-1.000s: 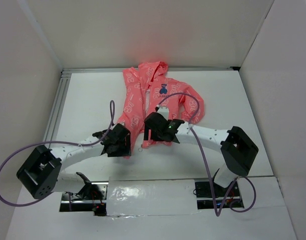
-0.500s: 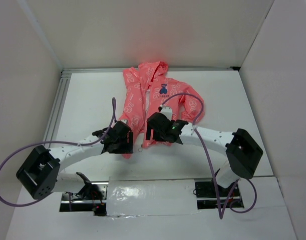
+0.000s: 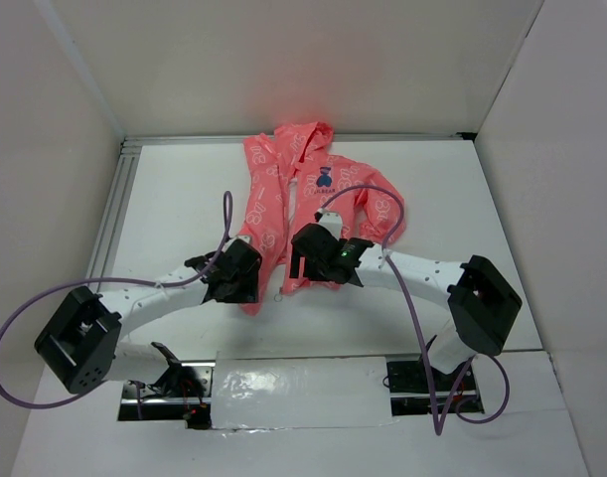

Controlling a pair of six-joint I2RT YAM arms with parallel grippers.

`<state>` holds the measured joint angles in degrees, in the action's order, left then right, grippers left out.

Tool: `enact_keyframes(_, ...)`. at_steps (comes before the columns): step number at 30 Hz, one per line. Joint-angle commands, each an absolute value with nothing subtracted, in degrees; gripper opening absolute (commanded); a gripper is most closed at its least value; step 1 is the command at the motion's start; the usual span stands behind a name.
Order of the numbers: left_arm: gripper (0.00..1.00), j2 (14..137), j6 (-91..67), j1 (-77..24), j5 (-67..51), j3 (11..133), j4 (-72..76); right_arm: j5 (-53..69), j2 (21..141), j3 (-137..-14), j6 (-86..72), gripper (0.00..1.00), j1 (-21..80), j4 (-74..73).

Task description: Zip up the jacket

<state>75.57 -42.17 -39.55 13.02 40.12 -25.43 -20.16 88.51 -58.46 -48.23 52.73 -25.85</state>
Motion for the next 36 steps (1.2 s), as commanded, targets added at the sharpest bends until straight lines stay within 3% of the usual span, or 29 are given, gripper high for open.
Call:
enact_keyframes(1,0.61,75.15,-42.54,-39.11,14.16,39.91,-24.88,-21.88,86.75,-58.36,-48.96,0.88,52.47,-26.63)
enact_keyframes(11,0.74,75.15,-41.48,-37.35,8.62,38.06,-21.89,-21.36,88.51,-59.50,-48.43,0.88,52.47,-26.63)
enact_keyframes(16,0.57,75.15,-42.71,-37.35,9.14,36.74,-21.36,-21.36,89.03,-59.50,-48.43,0.88,52.47,-26.63)
enact_keyframes(19,0.55,74.53,-42.71,-37.35,8.61,36.74,-21.36,-21.36,89.56,-60.02,-48.43,0.88,52.47,-26.63)
enact_keyframes(25,0.38,73.30,-42.19,-37.35,6.68,36.74,-21.36,-20.13,90.09,-60.03,-47.81,0.88,52.47,-26.02)
enact_keyframes(29,0.15,72.07,-42.19,-37.35,5.10,37.26,-21.36,-19.60,90.62,-60.03,-47.81,0.87,52.47,-25.31)
enact_keyframes(30,0.02,71.37,-42.19,-37.35,5.10,37.27,-21.36,-19.60,90.62,-60.03,-48.51,0.88,52.99,-24.62)
enact_keyframes(36,0.00,68.65,-43.42,-37.35,2.55,38.94,-20.74,-20.29,92.28,-62.48,-50.19,0.80,55.62,-22.59)
